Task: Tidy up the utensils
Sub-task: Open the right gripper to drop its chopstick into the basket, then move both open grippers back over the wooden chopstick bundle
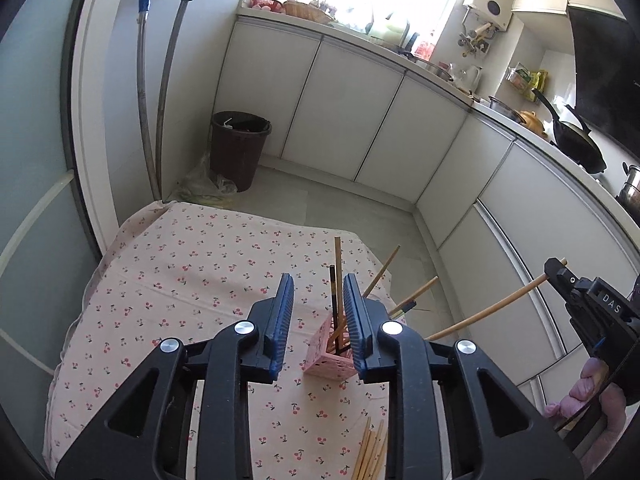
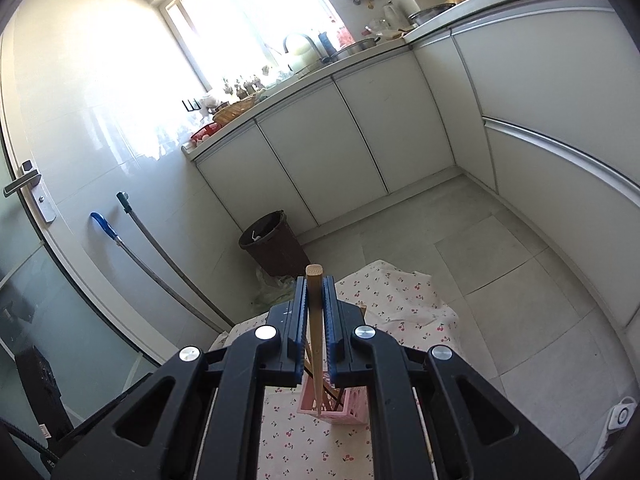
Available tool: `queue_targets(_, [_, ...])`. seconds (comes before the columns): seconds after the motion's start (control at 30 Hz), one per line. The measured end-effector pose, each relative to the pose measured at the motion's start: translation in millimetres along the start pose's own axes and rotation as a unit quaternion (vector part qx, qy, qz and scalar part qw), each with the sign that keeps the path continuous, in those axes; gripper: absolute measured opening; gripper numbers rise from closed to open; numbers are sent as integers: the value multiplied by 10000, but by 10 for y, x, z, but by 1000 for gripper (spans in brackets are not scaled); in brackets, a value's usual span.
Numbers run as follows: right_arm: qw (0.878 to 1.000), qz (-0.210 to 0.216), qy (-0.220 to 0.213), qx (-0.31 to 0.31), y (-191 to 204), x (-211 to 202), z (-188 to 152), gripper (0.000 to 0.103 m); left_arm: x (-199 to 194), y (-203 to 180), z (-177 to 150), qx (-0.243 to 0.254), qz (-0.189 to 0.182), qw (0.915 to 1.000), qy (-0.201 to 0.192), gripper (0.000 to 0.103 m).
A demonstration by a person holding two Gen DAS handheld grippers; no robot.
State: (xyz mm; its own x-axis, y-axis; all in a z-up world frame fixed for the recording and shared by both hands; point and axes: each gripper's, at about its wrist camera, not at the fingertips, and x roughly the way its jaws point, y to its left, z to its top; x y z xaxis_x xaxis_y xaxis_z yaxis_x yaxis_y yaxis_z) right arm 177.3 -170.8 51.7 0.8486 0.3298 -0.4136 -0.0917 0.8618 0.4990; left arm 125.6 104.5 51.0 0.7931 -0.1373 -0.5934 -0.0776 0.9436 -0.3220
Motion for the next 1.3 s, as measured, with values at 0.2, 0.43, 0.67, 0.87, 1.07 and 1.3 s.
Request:
queue_targets(0.2, [9999, -144, 21, 30, 37, 241, -4, 8, 136, 34, -21, -51, -35, 9997, 234, 25])
queue_targets(0.43, [9986, -274, 446, 33, 71, 720, -170, 15, 359, 77, -76, -173, -144, 9985, 494, 26])
queue_targets(0.67, [9958, -450, 677, -415, 161, 700, -323, 15, 326, 19, -95, -133, -285, 9983, 483, 31])
queue_targets(0.87, [9903, -676, 984, -717, 136, 675, -577, 27, 320, -94, -176, 105, -224, 9983, 530, 38])
queue_targets(1.07, [9822, -973, 1223, -1039, 85, 629, -837, 46, 445, -125, -365, 314, 2, 9967, 750, 56])
queue_targets(1.3, [9768, -1180, 1439, -1062, -68, 549, -1038, 63, 574, -164, -605, 492, 171, 9928, 1079, 68])
